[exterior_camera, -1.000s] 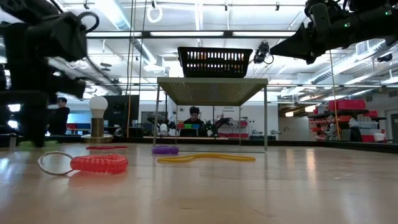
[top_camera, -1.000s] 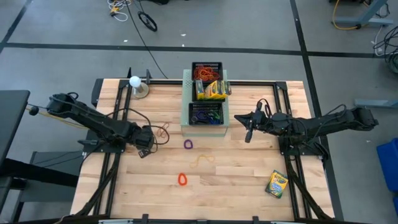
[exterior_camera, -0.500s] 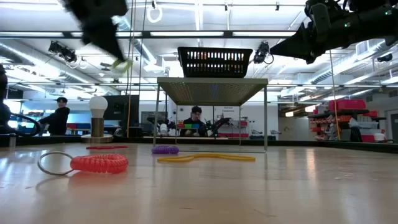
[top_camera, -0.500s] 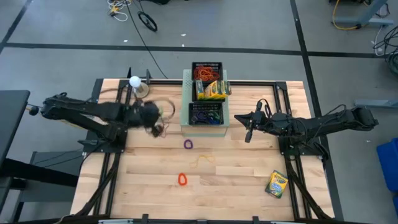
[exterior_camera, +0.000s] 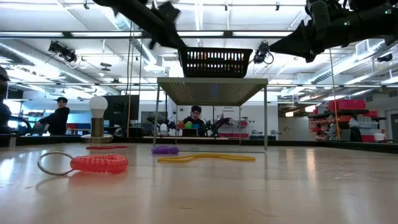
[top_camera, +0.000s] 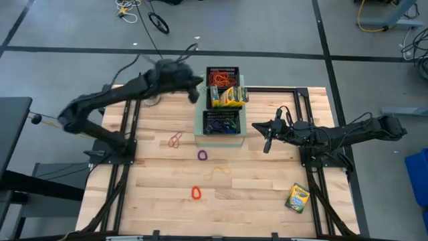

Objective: Pick & Place Office Desk Supplies
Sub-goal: Put the green spring keychain into the bottom black bin on the shelf, then put the yellow rubber band into the top black bin on the shelf

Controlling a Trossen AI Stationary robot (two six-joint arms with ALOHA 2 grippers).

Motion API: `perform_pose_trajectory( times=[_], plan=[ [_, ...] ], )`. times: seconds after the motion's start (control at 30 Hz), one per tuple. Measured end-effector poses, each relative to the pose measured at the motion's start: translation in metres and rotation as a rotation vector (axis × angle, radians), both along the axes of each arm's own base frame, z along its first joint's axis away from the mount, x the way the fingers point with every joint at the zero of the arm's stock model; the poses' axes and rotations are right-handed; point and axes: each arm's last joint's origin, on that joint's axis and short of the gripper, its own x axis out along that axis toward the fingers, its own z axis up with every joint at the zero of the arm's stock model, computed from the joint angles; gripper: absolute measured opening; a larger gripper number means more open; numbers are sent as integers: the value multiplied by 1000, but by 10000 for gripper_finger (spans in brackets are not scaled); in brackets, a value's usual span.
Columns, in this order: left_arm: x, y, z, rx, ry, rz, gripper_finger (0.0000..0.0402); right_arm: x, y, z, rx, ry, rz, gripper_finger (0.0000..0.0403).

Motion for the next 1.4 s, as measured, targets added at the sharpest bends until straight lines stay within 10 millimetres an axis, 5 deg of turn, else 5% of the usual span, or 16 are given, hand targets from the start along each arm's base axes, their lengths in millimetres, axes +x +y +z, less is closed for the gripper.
perform_pose_trajectory(
  times=[0.13, 0.23, 0.5, 0.73, 0.97, 1.4],
  plan=[
    [25, 35, -3, -29, 31, -38, 14, 0, 0, 0, -4, -1, 1, 11],
    [31, 39, 5, -27, 77, -99, 14, 0, 0, 0, -2, -1, 2, 11],
    [25, -21, 37, 119, 144, -334, 14, 0, 0, 0, -24, 7, 22, 11],
    [62, -79, 4, 62, 292, -555, 14, 0, 0, 1, -44, 8, 23, 11],
    [88, -92, -33, 62, 436, -495, 23, 0, -1, 1, -43, 8, 23, 11],
    [66, -109, -25, 12, 539, -448, 145, 0, -1, 1, -32, 4, 27, 11]
  ],
)
